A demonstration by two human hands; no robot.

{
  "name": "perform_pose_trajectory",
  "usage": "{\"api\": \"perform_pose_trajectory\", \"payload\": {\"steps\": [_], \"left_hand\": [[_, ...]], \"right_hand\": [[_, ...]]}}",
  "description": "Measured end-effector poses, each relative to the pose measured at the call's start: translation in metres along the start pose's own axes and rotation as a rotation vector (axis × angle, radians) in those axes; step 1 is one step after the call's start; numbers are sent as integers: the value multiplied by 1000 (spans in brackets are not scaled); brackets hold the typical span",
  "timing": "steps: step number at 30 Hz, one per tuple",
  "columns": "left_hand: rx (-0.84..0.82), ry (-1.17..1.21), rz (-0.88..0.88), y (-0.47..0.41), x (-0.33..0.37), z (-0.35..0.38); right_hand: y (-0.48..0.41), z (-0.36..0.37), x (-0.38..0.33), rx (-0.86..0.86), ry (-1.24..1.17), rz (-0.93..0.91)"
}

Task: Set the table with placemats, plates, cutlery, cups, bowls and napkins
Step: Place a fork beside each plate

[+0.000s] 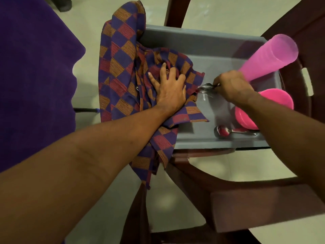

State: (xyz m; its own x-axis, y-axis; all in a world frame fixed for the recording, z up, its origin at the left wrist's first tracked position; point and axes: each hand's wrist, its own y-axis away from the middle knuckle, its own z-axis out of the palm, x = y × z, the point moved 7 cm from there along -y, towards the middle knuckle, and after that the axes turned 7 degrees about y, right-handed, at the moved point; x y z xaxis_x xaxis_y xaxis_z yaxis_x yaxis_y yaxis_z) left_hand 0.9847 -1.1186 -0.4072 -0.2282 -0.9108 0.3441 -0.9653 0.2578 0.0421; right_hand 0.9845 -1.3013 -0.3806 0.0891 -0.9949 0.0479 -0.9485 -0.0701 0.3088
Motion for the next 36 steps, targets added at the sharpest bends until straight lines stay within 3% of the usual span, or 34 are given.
{"api": "perform_pose_trajectory", "payload": {"steps": [4,11,13,16,21,25,28,33,36], "left_hand": [[-72,51,-11,-1,0,-3],[-231,296,8,18,10,-42],[-226,562,50,41,25,-70],[-205,1107,-80,78,44,-123],[-307,1547,-138,133,85,-194],[-182,1502,-258,186,86,-232],[-205,1470,-317,245,84,-251],[-259,1639,-486,376,90,-263],[-267,1811,-623,452,94,-259]], "right_hand": [[27,-24,-9,88,-1,-30],[95,-98,1,330,-425,110],[117,-111,-12,332,-641,115],[152,-132,-44,291,-981,133],[201,-162,-105,292,-1232,150],[246,-166,-138,326,-1270,212],[297,-160,-163,288,-1325,214],[418,-154,-205,311,-1169,230],[493,-147,-221,361,-1202,299]]}}
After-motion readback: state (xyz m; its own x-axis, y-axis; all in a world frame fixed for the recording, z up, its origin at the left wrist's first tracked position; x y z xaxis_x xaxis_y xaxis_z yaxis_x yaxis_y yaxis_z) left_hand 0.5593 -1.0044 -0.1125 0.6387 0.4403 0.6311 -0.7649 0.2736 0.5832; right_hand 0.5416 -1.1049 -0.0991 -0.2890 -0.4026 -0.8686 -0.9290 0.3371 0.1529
